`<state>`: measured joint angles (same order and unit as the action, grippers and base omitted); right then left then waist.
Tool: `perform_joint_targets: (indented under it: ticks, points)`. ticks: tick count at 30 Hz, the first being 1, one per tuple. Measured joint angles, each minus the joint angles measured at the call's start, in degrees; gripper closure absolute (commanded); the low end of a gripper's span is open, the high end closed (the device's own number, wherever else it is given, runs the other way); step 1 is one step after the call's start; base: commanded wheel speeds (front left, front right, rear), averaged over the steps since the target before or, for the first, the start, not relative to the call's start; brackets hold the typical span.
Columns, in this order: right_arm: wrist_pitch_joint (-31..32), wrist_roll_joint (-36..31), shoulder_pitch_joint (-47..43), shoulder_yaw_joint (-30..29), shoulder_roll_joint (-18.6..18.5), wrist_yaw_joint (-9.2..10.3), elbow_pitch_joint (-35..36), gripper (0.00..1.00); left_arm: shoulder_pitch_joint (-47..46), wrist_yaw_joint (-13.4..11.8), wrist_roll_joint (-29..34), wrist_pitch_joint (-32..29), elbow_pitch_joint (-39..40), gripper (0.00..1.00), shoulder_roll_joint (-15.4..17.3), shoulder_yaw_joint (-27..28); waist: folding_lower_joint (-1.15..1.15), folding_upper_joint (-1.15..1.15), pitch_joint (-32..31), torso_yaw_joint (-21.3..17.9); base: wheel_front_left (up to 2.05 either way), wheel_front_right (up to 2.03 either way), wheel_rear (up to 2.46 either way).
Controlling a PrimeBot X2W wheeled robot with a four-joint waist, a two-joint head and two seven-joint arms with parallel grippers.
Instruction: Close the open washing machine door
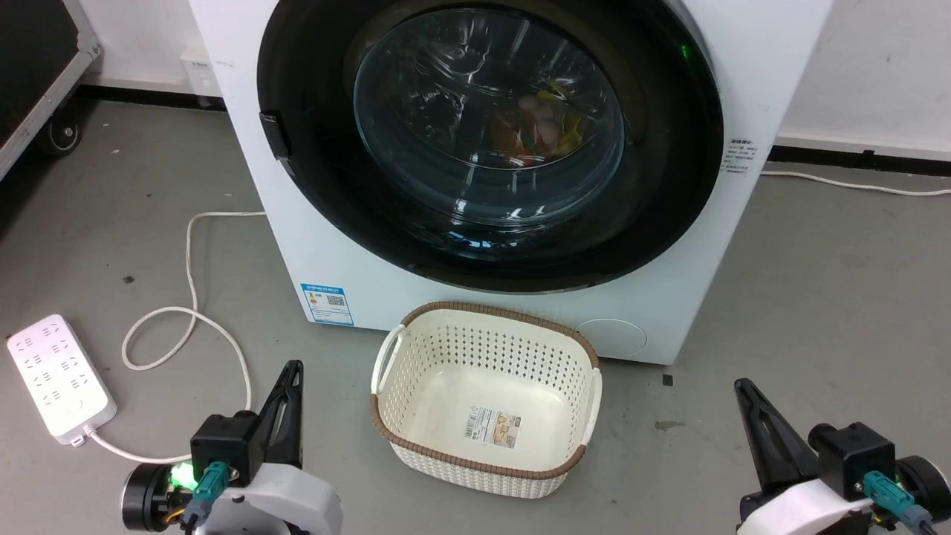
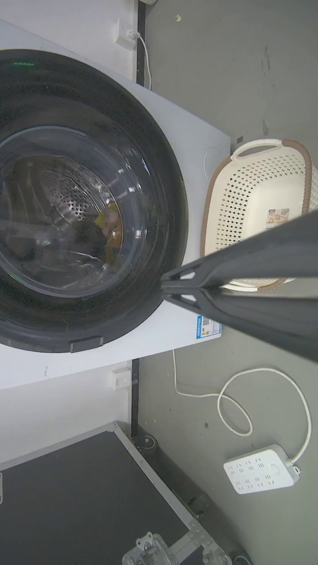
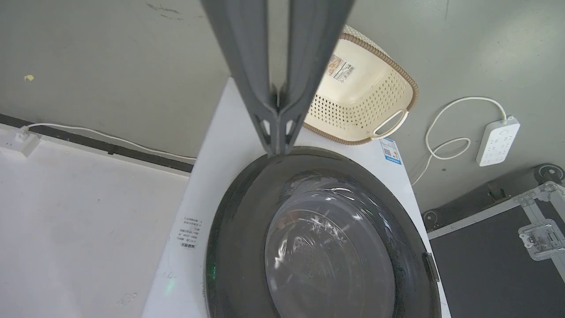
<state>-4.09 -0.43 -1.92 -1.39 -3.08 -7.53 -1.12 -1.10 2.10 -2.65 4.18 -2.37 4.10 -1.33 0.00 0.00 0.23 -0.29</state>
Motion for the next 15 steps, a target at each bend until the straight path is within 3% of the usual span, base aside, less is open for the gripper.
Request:
perform_joint_targets:
  ticks: [15]
  points:
    - [1.76,0.01,0.43,0.59,0.0,0.0,0.32,1.0,0.07,-0.87,0.99,-1.71,0.94,1.0,-0.48,0.46,0.0,0.0,-0.1,0.13,0.0,0.0,0.0]
